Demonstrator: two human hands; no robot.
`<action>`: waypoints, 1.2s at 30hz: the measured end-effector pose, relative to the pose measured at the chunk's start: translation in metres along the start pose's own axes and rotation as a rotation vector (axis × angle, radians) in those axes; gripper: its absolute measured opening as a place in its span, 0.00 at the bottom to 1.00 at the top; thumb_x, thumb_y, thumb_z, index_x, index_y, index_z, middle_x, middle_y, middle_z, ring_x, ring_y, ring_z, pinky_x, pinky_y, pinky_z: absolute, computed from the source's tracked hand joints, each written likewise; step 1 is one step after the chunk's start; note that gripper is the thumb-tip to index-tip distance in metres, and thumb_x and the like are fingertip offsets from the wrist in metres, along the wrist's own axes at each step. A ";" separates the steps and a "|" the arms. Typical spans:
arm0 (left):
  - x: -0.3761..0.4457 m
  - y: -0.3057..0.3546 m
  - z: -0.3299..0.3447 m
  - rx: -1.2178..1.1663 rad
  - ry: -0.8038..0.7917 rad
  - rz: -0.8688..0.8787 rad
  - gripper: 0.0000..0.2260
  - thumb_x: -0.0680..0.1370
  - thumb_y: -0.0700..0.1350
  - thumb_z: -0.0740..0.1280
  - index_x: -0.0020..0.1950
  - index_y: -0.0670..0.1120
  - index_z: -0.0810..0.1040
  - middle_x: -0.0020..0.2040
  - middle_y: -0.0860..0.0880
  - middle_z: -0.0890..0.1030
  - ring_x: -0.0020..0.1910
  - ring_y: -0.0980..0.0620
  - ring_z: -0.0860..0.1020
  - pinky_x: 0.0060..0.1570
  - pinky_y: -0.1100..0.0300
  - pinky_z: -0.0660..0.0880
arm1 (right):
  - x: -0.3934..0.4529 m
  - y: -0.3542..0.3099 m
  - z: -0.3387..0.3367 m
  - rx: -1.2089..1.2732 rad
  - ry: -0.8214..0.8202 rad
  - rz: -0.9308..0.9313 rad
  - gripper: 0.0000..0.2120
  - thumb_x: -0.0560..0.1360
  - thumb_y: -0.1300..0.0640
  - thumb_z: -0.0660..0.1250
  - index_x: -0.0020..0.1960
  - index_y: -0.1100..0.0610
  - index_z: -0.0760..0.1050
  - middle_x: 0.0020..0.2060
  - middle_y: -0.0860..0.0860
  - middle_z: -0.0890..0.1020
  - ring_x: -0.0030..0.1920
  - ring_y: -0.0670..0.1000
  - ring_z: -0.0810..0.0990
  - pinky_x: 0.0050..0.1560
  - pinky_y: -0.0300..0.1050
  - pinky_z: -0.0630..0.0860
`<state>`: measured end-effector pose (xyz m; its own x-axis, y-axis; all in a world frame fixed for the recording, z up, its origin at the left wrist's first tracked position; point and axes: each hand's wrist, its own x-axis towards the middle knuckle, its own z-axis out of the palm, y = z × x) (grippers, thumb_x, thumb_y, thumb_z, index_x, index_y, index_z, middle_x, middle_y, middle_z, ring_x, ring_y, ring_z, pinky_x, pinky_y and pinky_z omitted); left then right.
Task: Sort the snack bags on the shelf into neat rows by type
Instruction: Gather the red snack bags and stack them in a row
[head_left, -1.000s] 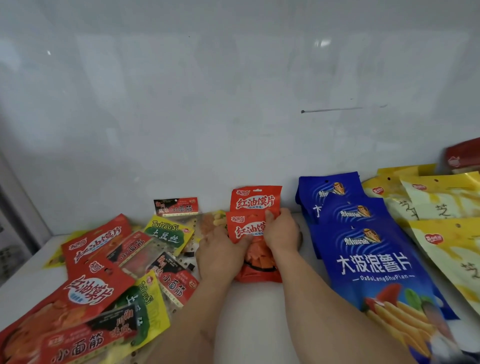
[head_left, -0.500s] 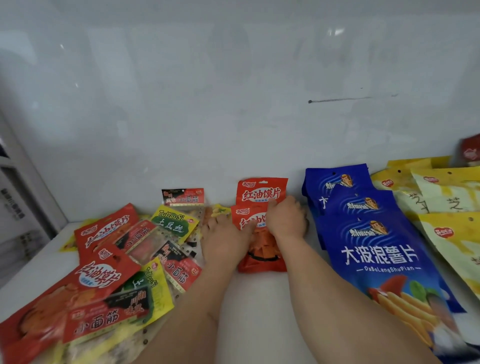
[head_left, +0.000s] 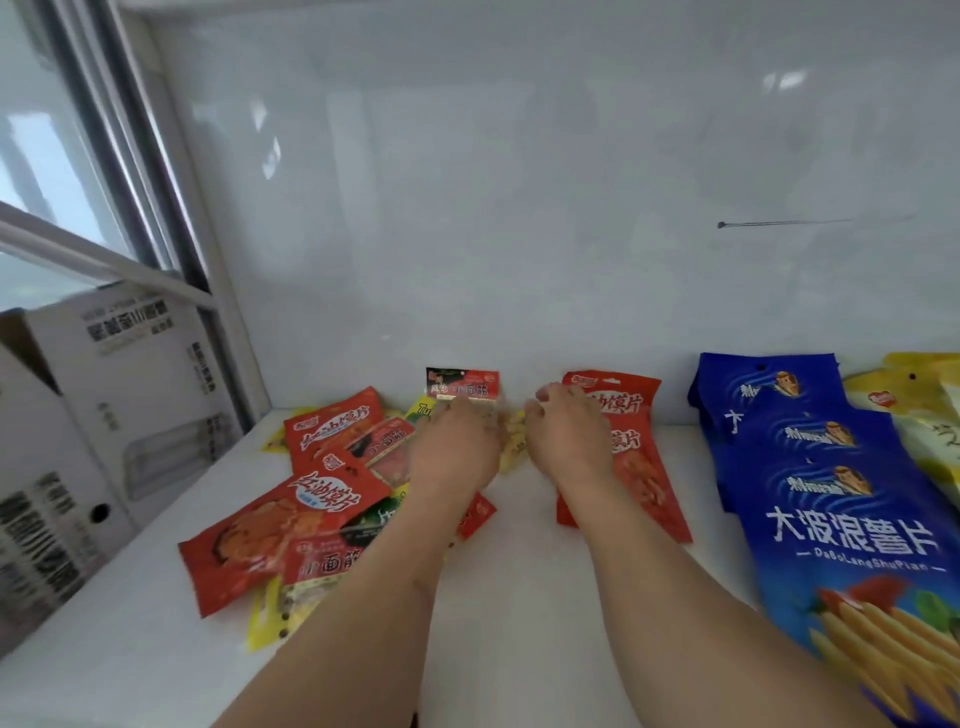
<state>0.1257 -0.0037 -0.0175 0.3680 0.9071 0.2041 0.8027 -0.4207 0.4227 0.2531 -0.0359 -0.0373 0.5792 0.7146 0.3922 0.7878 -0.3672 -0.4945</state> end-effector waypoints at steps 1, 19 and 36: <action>0.000 -0.010 -0.005 -0.020 0.016 -0.015 0.19 0.81 0.51 0.61 0.67 0.41 0.73 0.66 0.40 0.75 0.65 0.39 0.73 0.62 0.48 0.72 | -0.005 -0.010 0.003 0.014 -0.035 -0.032 0.16 0.82 0.51 0.57 0.63 0.57 0.76 0.61 0.57 0.78 0.62 0.59 0.75 0.59 0.52 0.71; -0.015 -0.223 -0.065 0.016 -0.279 -0.164 0.46 0.62 0.78 0.66 0.70 0.49 0.69 0.67 0.46 0.76 0.66 0.42 0.74 0.65 0.46 0.71 | -0.061 -0.172 0.059 0.111 -0.283 -0.083 0.15 0.84 0.50 0.58 0.64 0.56 0.76 0.58 0.53 0.82 0.49 0.52 0.79 0.45 0.44 0.75; 0.008 -0.240 -0.049 -0.074 0.088 -0.314 0.44 0.71 0.70 0.67 0.76 0.42 0.60 0.73 0.41 0.67 0.71 0.38 0.68 0.70 0.44 0.64 | 0.000 -0.194 0.112 -0.206 -0.459 0.024 0.17 0.81 0.50 0.58 0.62 0.57 0.77 0.61 0.57 0.81 0.58 0.58 0.80 0.54 0.49 0.75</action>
<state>-0.0868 0.1044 -0.0735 0.0634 0.9898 0.1279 0.8328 -0.1231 0.5398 0.0769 0.1024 -0.0278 0.4828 0.8755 -0.0218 0.8269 -0.4639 -0.3180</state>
